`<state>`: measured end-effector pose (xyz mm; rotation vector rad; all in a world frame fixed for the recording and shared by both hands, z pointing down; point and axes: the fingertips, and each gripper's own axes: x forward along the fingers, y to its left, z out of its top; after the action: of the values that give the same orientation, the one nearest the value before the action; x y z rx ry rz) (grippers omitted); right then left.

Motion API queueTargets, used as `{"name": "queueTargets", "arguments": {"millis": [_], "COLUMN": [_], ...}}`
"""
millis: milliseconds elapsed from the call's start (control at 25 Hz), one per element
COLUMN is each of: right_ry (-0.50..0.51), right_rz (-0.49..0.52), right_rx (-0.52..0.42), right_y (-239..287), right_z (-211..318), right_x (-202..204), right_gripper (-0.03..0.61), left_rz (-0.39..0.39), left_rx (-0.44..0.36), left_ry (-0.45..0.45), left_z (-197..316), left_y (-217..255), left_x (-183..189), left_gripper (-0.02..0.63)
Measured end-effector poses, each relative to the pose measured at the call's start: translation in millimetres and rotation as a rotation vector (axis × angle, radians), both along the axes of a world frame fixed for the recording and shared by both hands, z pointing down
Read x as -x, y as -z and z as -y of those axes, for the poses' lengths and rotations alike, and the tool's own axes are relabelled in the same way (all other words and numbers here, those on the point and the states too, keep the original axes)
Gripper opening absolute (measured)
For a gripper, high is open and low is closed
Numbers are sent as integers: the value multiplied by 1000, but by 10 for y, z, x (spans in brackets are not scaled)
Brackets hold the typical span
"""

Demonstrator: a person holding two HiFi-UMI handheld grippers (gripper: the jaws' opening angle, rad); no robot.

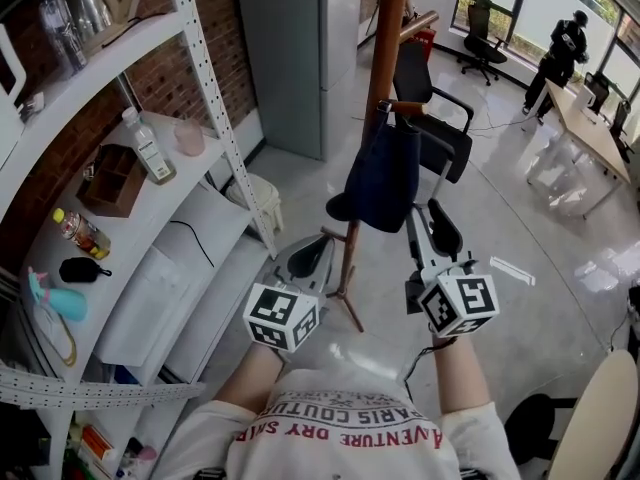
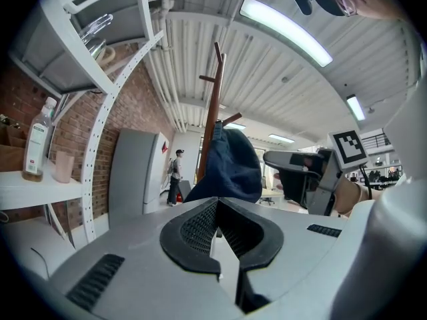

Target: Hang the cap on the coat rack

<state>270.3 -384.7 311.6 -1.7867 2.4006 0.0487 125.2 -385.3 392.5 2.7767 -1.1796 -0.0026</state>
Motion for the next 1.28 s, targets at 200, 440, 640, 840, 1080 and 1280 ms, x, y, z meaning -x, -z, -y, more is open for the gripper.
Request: {"name": "queueTargets", "arguments": {"millis": [200,440,640,840,1080,1280], "right_ry": [-4,-28,-50,-66,-75,-66], "right_rz": [47,29,28,-27,-60,-11], "right_rx": [38,100,138,158,166,177], "right_y": [-202,-507,-702,-794,-805,-801], "right_z": [-222,-393,-475,-528,-573,-619], "right_x": [16,99,178,242,254,227], "right_gripper": [61,21,14,14,14,14], "left_rz": [-4,5,10,23,29,27], "left_rx": [-10,-33,-31,-47,-67,-43], "left_ry": [-16,-43,-60,-77,-115,-118], "left_z": [-43,-151,-203,-280,-366,-357], "left_y": [48,85,61,76,118,35], "left_x": [-21,-63,-82,-99,-186,-212], "left_gripper": [6,6,6,6,6,6]}}
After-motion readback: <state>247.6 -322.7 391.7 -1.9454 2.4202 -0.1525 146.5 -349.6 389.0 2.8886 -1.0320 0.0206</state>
